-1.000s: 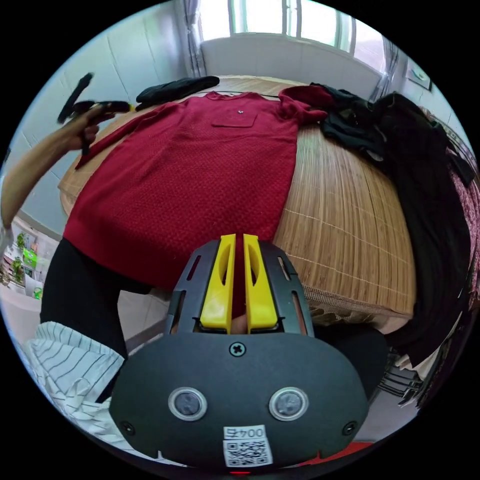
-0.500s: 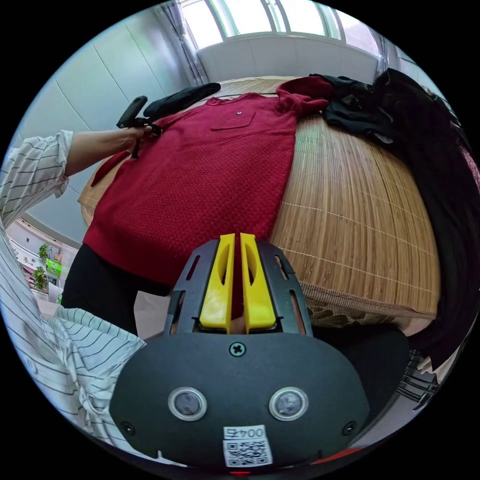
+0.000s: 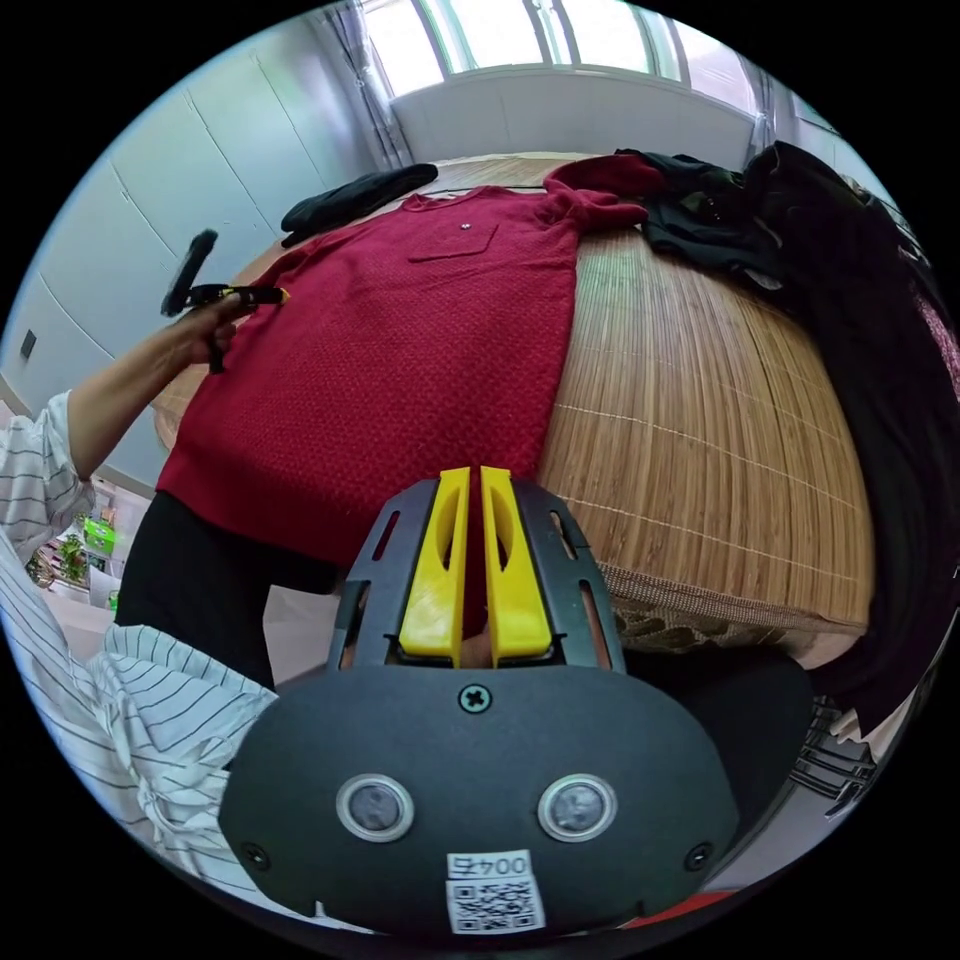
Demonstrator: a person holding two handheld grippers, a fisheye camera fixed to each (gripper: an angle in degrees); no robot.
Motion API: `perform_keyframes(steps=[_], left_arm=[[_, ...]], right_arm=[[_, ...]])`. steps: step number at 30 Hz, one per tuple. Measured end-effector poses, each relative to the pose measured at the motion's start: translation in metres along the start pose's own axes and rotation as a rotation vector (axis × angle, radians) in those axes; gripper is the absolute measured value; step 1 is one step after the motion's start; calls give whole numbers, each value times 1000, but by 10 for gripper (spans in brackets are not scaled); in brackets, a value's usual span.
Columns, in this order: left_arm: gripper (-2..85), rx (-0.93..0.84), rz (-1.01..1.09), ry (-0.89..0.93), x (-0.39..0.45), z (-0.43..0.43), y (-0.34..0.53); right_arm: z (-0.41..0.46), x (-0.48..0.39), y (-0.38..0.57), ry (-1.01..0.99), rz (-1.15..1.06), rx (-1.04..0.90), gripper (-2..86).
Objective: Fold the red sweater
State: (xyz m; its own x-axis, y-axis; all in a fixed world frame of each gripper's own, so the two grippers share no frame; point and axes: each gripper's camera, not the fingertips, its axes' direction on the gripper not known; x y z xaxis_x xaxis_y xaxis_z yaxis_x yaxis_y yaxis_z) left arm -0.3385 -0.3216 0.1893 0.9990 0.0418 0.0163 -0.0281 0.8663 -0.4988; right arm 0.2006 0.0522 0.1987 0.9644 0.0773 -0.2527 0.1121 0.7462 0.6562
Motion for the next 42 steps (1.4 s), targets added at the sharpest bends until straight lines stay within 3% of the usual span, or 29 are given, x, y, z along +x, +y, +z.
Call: perform_keyframes(steps=[4,9,14,20,24,26,28,30,35,38,42], left_arm=[[7,152,-54,193,-6,-34,25],[6,52,-4,179,-3,16,56],[4,9,6,157,-1,35,53],[3,25,111,-78,38,47,61],[2,27,132,-125,45,54,65],[2,25,120,-97,40,59,67],[2,22,107,-68,35,62,68],[3,22,98,-47,32,65,69],[2,24,111,-77,36,73,75],[2,24,118,-91,38,77,77],[2,24,118,-93,37,80,81]], right_arm=[[-4,5,-20,-55,31,-28,47],[-44,21,-88,-26,55,147,91],[-43,43,-234,64,27,228,99],[33,47,-383,237,-65,70,116],[68,54,-440,316,-99,-21,114],[86,64,-465,272,-130,-124,70],[89,74,-472,308,-130,-158,40],[67,90,-464,326,-81,-50,35],[-32,172,-325,73,332,393,38],[-27,211,-233,-9,507,384,55],[-22,246,-184,-98,581,344,96]])
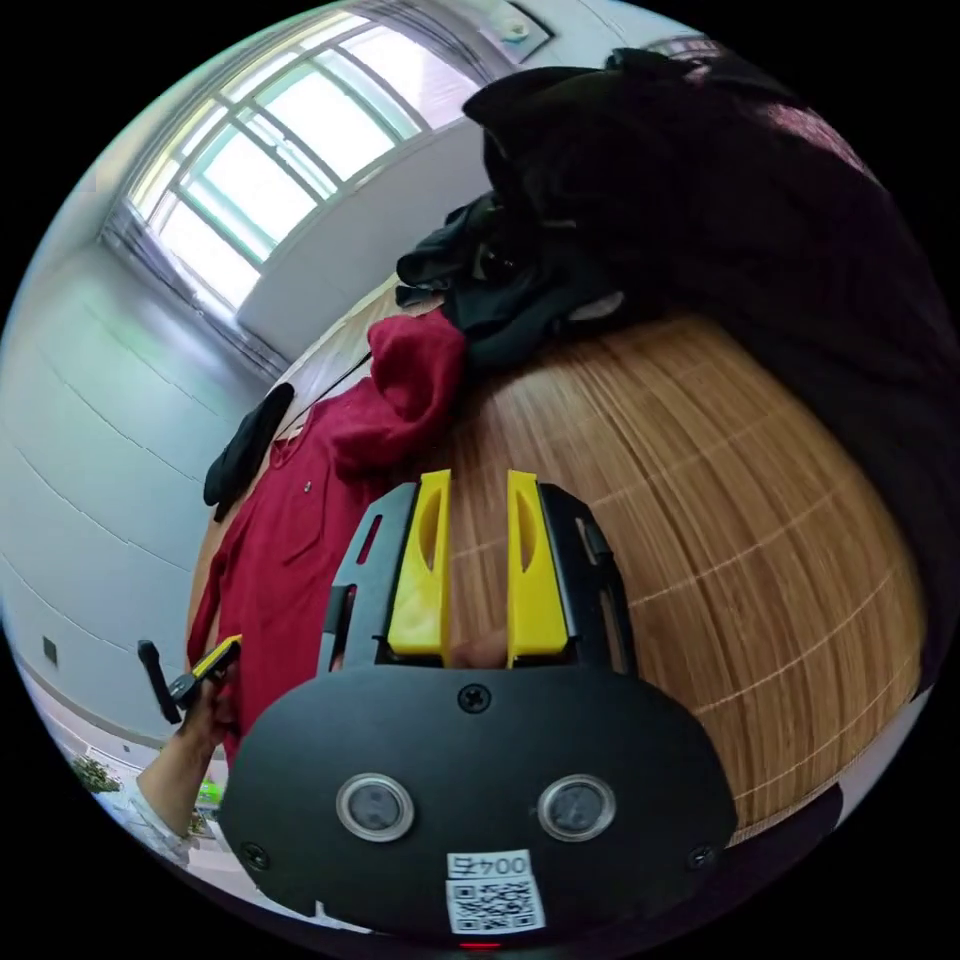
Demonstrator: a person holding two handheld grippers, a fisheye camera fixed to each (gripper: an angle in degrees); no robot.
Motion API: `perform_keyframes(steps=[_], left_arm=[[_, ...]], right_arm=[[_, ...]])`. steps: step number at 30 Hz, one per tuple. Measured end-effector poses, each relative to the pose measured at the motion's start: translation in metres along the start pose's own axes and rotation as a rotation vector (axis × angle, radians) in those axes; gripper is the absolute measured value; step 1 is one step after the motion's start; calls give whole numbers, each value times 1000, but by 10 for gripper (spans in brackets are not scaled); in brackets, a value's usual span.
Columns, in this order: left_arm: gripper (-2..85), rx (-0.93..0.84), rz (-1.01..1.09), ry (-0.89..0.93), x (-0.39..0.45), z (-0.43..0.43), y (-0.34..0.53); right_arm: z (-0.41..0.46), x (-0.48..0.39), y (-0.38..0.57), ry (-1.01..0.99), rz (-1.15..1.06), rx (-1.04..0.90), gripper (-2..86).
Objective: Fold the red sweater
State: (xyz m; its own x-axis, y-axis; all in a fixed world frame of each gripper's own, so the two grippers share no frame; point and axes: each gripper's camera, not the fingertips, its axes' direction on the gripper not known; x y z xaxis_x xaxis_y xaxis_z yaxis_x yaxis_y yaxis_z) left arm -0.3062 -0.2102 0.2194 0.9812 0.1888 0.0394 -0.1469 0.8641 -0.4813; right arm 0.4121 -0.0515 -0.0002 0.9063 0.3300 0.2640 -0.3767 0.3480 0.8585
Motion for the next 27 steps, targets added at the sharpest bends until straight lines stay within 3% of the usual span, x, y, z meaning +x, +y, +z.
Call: perform_keyframes(steps=[4,9,13,15,18,20,22,27], left_arm=[[2,0,13,-29,5,4,4],[2,-1,17,-36,6,8,7],[2,-2,15,-32,6,11,11],[2,-2,17,-37,6,11,12],[2,-2,17,-36,6,13,14],[1,-2,15,-33,5,14,16],[1,-2,14,-30,5,14,17],[2,-2,15,-32,5,15,20]], right_arm=[[0,-5,-63,-82,-84,-45,120],[37,6,-172,-134,26,-146,128],[97,4,-221,-143,36,-475,91],[89,-10,-224,-101,-11,-417,53],[17,-45,-201,-56,-144,-69,46],[-47,-54,-146,80,-132,209,48],[-69,-47,-98,158,-89,252,54],[-73,-17,13,176,-149,-6,78]])
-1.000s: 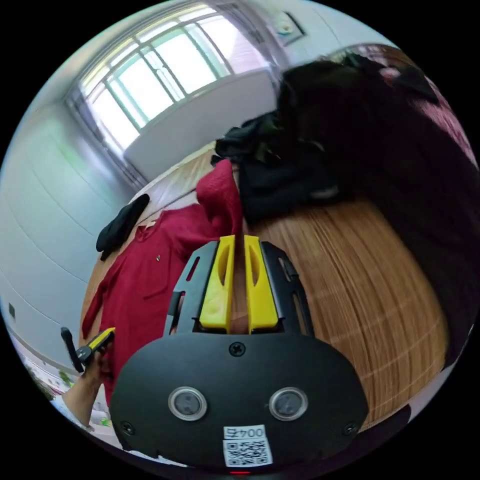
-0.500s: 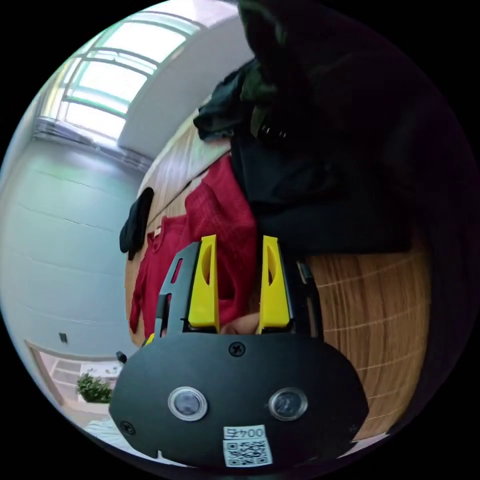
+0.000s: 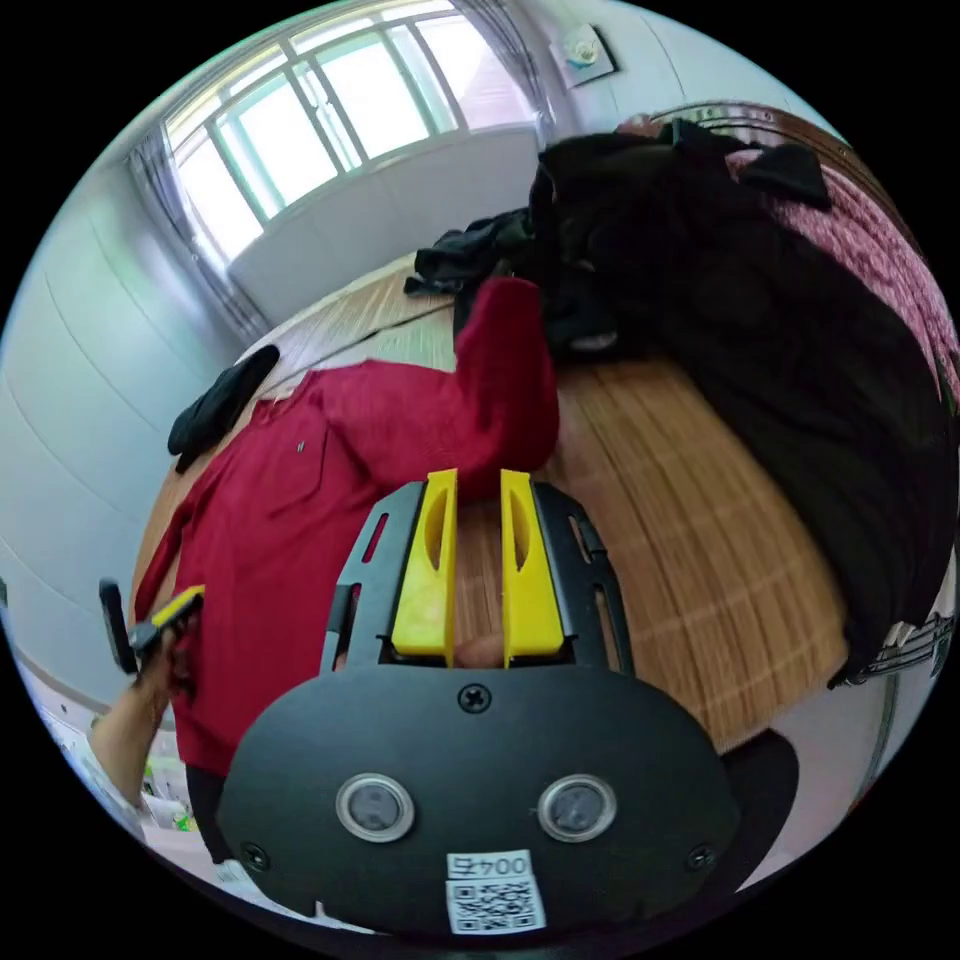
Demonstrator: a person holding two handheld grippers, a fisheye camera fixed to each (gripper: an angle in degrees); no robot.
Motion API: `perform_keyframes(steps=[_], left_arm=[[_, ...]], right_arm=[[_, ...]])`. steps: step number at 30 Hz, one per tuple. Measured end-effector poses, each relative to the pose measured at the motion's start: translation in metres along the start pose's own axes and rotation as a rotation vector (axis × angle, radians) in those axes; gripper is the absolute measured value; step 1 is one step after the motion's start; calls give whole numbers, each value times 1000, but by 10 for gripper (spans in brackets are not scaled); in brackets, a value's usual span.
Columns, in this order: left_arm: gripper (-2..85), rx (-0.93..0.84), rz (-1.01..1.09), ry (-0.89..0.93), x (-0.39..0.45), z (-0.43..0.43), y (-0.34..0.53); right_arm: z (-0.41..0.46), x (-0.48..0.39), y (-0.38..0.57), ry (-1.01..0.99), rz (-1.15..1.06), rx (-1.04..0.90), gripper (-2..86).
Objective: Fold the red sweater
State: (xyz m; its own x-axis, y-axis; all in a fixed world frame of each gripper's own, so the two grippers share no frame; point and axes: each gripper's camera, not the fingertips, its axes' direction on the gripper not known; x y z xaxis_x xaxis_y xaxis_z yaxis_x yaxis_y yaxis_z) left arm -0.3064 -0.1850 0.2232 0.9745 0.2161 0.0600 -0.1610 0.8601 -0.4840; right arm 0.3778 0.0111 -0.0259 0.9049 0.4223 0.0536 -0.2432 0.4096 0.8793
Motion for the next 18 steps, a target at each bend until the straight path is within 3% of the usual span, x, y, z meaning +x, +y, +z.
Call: perform_keyframes(steps=[4,9,13,16,18], left_arm=[[2,0,3,-7,1,0,2],[2,-1,4,-9,1,1,5],[2,-1,8,-18,3,0,7],[2,-2,17,-39,6,0,8],[2,-2,21,-48,7,0,9]], right_arm=[[-28,36,24,16,1,46,85],[-10,95,-55,-56,113,-30,117],[40,125,-123,-237,253,-198,133],[65,126,-127,-381,305,-273,68],[35,111,-116,-289,290,-131,47]])
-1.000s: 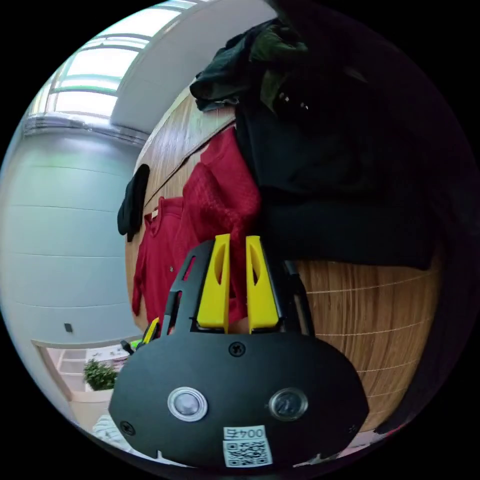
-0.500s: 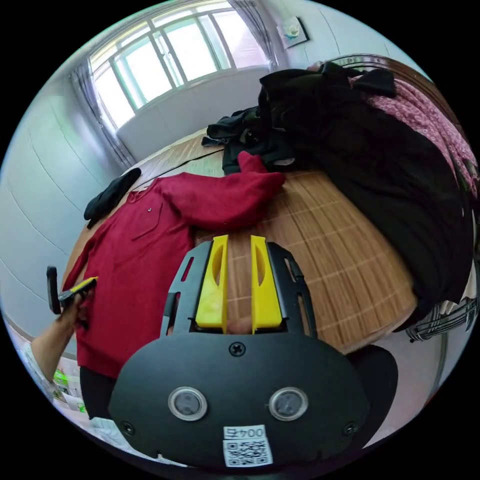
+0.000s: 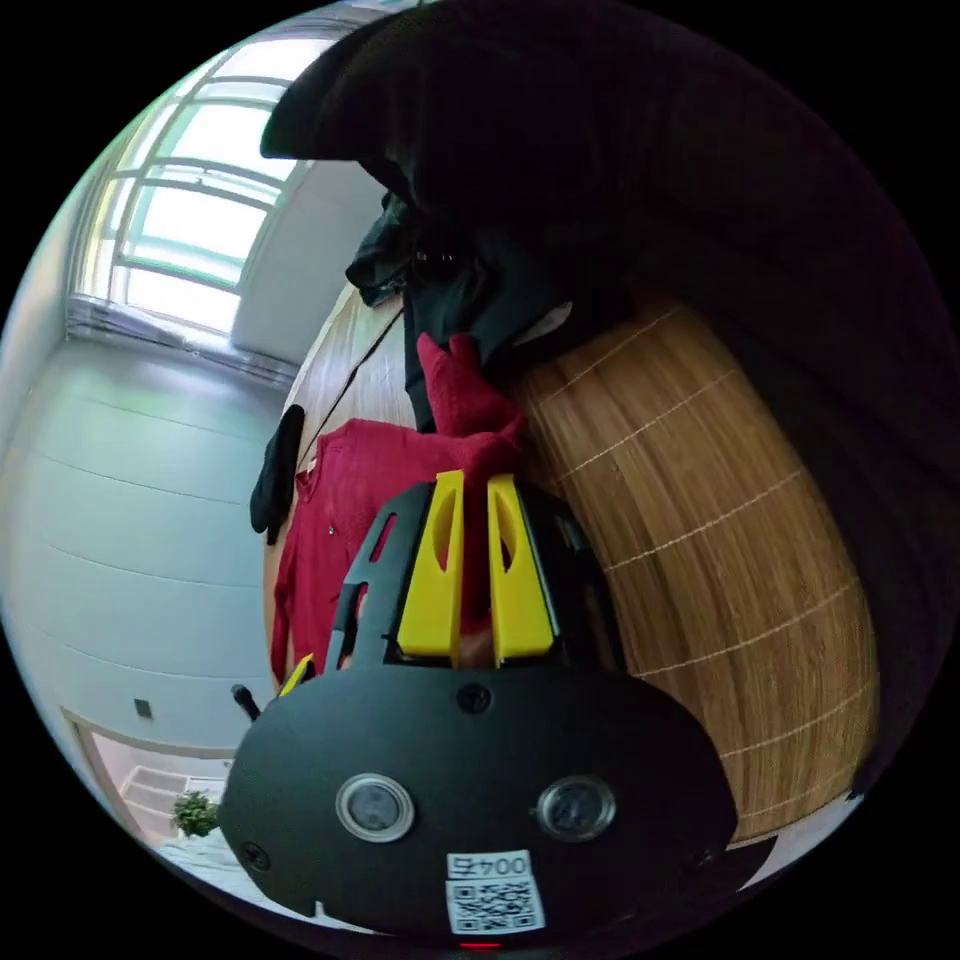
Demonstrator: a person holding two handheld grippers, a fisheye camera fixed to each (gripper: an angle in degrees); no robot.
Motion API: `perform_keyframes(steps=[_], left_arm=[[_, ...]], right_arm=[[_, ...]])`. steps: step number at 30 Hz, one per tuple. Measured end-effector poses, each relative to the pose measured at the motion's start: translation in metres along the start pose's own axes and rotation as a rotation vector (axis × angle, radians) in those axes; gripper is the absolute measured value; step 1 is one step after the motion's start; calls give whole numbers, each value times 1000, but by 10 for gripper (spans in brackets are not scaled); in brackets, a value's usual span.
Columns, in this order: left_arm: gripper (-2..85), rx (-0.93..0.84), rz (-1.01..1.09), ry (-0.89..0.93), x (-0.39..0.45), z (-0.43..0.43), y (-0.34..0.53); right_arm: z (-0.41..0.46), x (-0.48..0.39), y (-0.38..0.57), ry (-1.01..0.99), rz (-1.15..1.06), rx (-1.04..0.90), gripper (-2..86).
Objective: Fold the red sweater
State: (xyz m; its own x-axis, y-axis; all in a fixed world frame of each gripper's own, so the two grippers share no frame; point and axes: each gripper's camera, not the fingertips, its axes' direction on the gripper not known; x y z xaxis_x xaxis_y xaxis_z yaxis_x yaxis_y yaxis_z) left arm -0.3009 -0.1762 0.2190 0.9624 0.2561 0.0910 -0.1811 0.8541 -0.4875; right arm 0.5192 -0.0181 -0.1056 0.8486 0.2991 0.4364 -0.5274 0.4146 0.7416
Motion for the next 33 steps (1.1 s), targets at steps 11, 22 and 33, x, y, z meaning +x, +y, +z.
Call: perform_keyframes(steps=[11,22,33], left_arm=[[2,0,-7,16,-5,-2,4],[1,1,-15,35,-10,-4,7],[2,1,-12,26,-12,-7,9]], right_arm=[[19,-212,220,287,-989,-82,80],[-41,-53,113,146,-375,-70,86],[4,43,48,-398,95,-263,164]])
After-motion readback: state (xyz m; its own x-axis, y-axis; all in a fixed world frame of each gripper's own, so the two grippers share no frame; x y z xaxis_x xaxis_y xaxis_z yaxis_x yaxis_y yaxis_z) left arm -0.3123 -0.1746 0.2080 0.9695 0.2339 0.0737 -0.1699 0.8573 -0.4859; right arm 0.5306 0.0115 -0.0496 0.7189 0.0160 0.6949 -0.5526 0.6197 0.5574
